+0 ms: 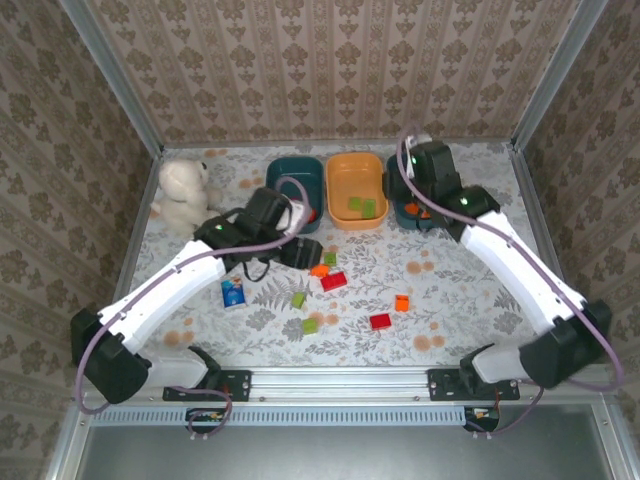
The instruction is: Sort the legos into containers by color
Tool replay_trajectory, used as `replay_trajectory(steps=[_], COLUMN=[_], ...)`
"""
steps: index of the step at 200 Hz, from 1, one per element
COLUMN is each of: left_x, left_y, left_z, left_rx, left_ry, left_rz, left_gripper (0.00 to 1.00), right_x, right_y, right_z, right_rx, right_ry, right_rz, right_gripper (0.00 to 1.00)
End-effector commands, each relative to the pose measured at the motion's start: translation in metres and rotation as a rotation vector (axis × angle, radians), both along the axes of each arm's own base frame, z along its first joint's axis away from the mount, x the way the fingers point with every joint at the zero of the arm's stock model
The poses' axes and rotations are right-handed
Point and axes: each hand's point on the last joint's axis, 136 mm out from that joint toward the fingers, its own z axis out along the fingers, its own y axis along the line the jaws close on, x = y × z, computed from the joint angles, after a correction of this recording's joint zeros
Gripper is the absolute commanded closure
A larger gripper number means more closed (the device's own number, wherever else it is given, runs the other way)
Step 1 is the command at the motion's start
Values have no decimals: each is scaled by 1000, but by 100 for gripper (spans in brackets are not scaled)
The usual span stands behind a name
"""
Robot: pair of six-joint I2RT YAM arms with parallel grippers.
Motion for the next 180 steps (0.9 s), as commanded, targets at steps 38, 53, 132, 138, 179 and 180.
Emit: replay_trajectory(steps=[38, 53, 132, 138, 179, 180], left_x=[-69, -82, -96, -96, -95, -95], left_y=[-79, -100, -148, -148, -144, -144], left_z=[-68, -82, -147, -150, -168, -168], left_rx=[177, 200, 415, 431, 491, 490], left_ry=[-107, -127, -114, -109, -90, -89], left_rz=[-486, -570, -697, -698, -707, -710], left_gripper=[22, 21, 17, 17, 17, 17], right_x=[-145, -168, -199, -200, -203, -203], right_y=[28, 18, -13, -14, -17, -17], right_z=[31, 49, 111, 110, 107, 107], right_rx=[466, 502, 531, 528, 529, 529], right_ry=[62, 28, -97, -97, -95, -94], right_rz=[281, 287, 235, 232, 221, 221], right_gripper=[33, 29, 26, 26, 26, 26])
